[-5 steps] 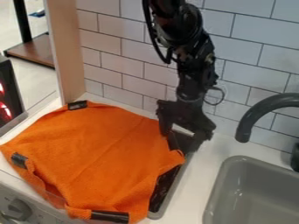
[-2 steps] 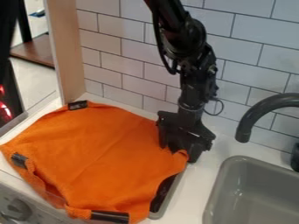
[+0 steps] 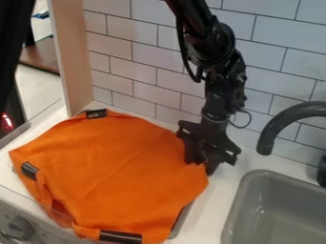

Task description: Fold the cloth from top right to left bottom

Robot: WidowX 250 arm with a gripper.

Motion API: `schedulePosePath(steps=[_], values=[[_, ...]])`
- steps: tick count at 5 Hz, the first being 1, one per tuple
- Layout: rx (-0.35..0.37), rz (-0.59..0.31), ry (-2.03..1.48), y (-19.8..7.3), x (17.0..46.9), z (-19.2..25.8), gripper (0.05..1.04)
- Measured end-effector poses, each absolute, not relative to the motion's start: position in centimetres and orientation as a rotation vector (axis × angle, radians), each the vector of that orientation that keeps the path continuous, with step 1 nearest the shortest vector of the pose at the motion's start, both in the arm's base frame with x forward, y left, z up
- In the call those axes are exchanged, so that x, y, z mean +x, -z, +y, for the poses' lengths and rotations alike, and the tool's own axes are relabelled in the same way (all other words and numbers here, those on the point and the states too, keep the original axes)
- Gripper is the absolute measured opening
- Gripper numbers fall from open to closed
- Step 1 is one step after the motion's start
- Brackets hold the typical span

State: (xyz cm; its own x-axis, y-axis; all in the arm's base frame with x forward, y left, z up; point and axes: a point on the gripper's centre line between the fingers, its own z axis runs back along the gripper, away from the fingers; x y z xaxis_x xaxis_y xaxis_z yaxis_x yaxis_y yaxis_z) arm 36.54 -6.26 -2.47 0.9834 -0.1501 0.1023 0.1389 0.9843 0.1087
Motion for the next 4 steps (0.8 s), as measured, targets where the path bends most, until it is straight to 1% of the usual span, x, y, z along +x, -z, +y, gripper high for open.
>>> schedulePosePath(steps=[1, 2, 3, 4], values=[[0.095, -0.117, 0.162, 2.3, 36.7, -6.4, 0.341], [0.116, -0.099, 0.197, 2.0, 36.4, -6.1, 0.214], [0.081, -0.151, 0.232, -0.5, 36.7, -5.8, 0.101], [0.013, -0.168, 0.289, -2.2, 36.0, -4.4, 0.068]])
